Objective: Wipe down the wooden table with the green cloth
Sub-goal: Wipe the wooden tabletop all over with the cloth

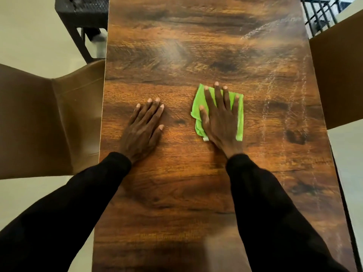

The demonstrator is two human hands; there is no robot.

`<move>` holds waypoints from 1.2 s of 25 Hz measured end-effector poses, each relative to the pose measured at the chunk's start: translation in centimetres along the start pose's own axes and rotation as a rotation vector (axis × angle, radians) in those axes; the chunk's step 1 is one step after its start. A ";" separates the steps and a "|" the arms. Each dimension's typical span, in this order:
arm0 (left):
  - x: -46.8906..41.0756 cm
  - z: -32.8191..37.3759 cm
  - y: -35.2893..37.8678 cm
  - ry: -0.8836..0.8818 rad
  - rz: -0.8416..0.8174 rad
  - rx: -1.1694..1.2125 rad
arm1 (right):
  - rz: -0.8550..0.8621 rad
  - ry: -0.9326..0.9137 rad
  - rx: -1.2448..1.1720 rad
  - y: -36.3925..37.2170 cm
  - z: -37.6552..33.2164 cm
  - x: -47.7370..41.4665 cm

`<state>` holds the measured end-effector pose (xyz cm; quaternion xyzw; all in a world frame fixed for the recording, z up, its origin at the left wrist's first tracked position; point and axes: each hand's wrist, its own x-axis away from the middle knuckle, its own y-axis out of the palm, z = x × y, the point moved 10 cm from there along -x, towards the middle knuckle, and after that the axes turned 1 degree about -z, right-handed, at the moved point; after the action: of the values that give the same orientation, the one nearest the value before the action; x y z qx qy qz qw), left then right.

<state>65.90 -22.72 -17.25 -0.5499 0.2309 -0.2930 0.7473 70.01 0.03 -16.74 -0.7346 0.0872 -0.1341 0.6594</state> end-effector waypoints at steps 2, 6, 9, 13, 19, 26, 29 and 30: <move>0.2 -0.9 -0.3 -0.026 0.013 0.006 | -0.016 -0.082 -0.018 0.0 -3.2 -1.5; 0.6 -1.3 -0.8 -0.027 0.035 0.025 | -0.049 -0.313 0.000 1.6 -6.5 5.6; 0.9 -1.2 -1.0 -0.023 0.052 0.005 | -0.032 -0.157 -0.004 1.3 -2.6 9.0; 1.0 -1.0 -1.0 0.013 0.056 -0.003 | -0.011 0.055 0.019 0.2 -1.7 4.4; 4.6 0.3 -0.6 0.139 0.021 0.020 | -0.014 -0.263 0.019 2.5 -8.8 15.5; 10.8 2.2 -0.1 0.196 -0.046 0.029 | 0.012 0.172 0.019 0.9 -3.2 14.6; 12.2 2.5 -0.2 0.193 -0.040 0.044 | 0.001 -0.093 0.023 1.9 -8.5 17.6; 12.6 2.7 -0.3 0.195 -0.037 0.048 | 0.004 -0.154 0.024 2.2 -9.2 20.4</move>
<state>76.76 -29.68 -16.48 -0.5050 0.2853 -0.3643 0.7286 86.57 -15.13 -16.40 -0.7347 0.0360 -0.0770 0.6731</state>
